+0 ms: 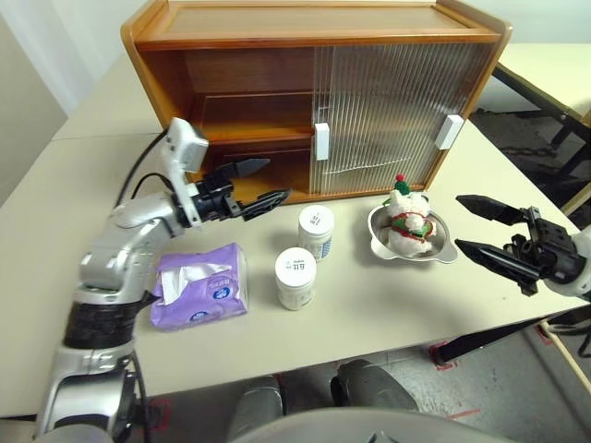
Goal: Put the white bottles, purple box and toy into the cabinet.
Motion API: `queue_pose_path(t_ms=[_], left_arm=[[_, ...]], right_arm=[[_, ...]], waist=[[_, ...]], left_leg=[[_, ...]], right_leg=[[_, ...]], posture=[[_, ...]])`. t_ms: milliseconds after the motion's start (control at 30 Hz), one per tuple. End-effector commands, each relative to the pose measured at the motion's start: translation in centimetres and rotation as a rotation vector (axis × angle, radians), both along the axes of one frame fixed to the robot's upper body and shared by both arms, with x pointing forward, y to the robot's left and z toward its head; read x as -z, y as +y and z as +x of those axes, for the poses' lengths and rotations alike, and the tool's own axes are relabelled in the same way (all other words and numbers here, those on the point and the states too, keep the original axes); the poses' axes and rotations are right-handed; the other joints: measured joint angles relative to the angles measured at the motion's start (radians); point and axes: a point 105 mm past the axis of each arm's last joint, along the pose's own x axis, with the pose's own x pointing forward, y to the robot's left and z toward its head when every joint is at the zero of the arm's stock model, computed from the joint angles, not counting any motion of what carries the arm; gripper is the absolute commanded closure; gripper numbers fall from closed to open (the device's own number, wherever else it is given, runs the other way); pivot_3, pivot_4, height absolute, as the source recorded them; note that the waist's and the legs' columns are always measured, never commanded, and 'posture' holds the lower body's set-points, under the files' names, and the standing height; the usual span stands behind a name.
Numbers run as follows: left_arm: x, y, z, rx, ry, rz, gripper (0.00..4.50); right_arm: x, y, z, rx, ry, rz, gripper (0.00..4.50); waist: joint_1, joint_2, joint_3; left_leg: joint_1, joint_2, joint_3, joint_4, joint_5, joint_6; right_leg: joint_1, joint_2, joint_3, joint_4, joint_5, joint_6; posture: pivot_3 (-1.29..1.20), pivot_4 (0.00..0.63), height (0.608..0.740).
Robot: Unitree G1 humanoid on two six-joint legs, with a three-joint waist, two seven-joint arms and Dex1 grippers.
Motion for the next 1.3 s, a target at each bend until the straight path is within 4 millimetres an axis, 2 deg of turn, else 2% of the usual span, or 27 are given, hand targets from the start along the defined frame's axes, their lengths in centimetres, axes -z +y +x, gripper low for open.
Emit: queue_pose_path(t_ms=[33, 100, 133, 200, 300, 433, 567, 700, 833, 933, 1133, 1300], left_arm=[[-0.3, 2.4, -2.1, -0.012, 0.138, 0.008, 0.03], [1.0, 5.2, -3.8, -0.048, 0.296, 0.057, 0.03], [1.4, 6.0, -4.4, -0.06, 0.343, 0.068, 0.03], [3.4, 8.8, -5.9, -0.147, 0.498, 0.139, 0.03], [5.8, 12.1, -7.3, -0.266, 0.596, 0.262, 0.03], [6.9, 12.3, -8.1, -0.296, 0.673, 0.214, 0.03], [9.6, 12.8, -9.2, -0.361, 0.784, 0.256, 0.03], [10.7, 12.3, -8.7, -0.406, 0.809, 0.179, 0.03], [12.8, 11.8, -8.3, -0.442, 0.879, 0.158, 0.03], [12.9, 11.7, -7.1, -0.49, 0.87, 0.082, 0.68], [13.3, 11.7, -7.6, -0.505, 0.913, 0.062, 2.7], [12.3, 11.2, -7.2, -0.49, 0.861, -0.029, 4.25]], right_arm=[[0.3, 0.2, 0.2, -0.022, 0.02, -0.018, 0.0], [0.2, 0.4, 0.4, -0.032, 0.022, -0.021, 0.0], [0.2, 0.4, 0.4, -0.034, 0.023, -0.022, 0.0], [0.2, 0.6, 0.5, -0.042, 0.026, -0.026, 0.0], [0.3, 0.6, 0.7, -0.045, 0.034, -0.03, 0.0], [1.3, 0.6, 0.8, -0.048, 0.069, -0.06, 0.0], [1.3, 0.7, 0.9, -0.049, 0.072, -0.056, 0.0], [1.1, 0.8, 1.1, -0.049, 0.069, -0.057, 0.0], [0.9, 0.9, 1.1, -0.054, 0.07, -0.059, 0.0], [0.9, 1.0, 1.0, -0.056, 0.073, -0.057, 0.0], [1.3, 0.5, 0.6, -0.047, 0.082, -0.056, 0.0], [1.6, 0.3, 0.7, -0.046, 0.084, -0.056, 0.0]], waist=[[0.009, 0.003, -0.002], [0.015, 0.007, -0.005], [0.017, 0.009, -0.006], [0.026, 0.009, -0.009], [0.036, 0.014, -0.013], [0.07, 0.015, -0.015], [0.078, 0.019, -0.018], [0.079, 0.019, -0.018], [0.08, 0.019, -0.019], [0.081, 0.019, -0.018], [0.079, 0.018, -0.019], [0.081, 0.019, -0.02]], left_leg=[[0.0, 0.004, 0.0, -0.001, 0.0, 0.0], [0.0, 0.008, 0.0, -0.005, 0.0, -0.002], [0.0, 0.01, 0.002, -0.007, 0.0, -0.004], [0.001, 0.011, 0.003, -0.015, 0.002, -0.008], [0.0, 0.016, 0.003, -0.02, 0.002, -0.011], [0.001, 0.021, 0.002, -0.024, 0.002, -0.012], [0.0, 0.021, 0.005, -0.025, 0.002, -0.014], [0.002, 0.017, 0.01, -0.025, 0.003, -0.018], [0.007, 0.02, 0.009, -0.026, 0.004, -0.02], [0.011, 0.02, 0.01, -0.027, 0.006, -0.022], [0.016, 0.024, 0.015, -0.03, 0.007, -0.025], [0.017, 0.027, 0.02, -0.031, 0.007, -0.025]], right_leg=[[0.0, 0.0, 0.0, 0.0, 0.0, -0.002], [-0.003, 0.0, -0.001, 0.001, 0.0, -0.005], [-0.005, 0.001, -0.001, 0.001, 0.0, -0.007], [-0.009, 0.001, -0.001, 0.002, -0.001, -0.011], [-0.014, 0.002, -0.001, 0.003, -0.001, -0.018], [-0.022, 0.005, -0.003, 0.005, -0.002, -0.024], [-0.022, 0.005, -0.003, 0.012, -0.003, -0.027], [-0.022, 0.008, -0.002, 0.016, -0.004, -0.028], [-0.019, 0.011, -0.002, 0.017, -0.002, -0.032], [-0.016, 0.013, -0.002, 0.017, -0.001, -0.033], [-0.012, 0.016, -0.001, 0.017, 0.0, -0.035], [-0.013, 0.018, 0.001, 0.017, -0.001, -0.035]], posture=[[-0.18, 0.0, 0.74], [-0.17, 0.0, 0.74], [-0.16, 0.0, 0.74], [-0.16, 0.0, 0.74], [-0.16, 0.0, 0.74], [-0.15, 0.0, 0.74], [-0.14, 0.0, 0.74], [-0.14, 0.0, 0.74], [-0.15, 0.0, 0.74], [-0.15, 0.0, 0.74], [-0.16, 0.0, 0.74], [-0.15, 0.0, 0.74]])
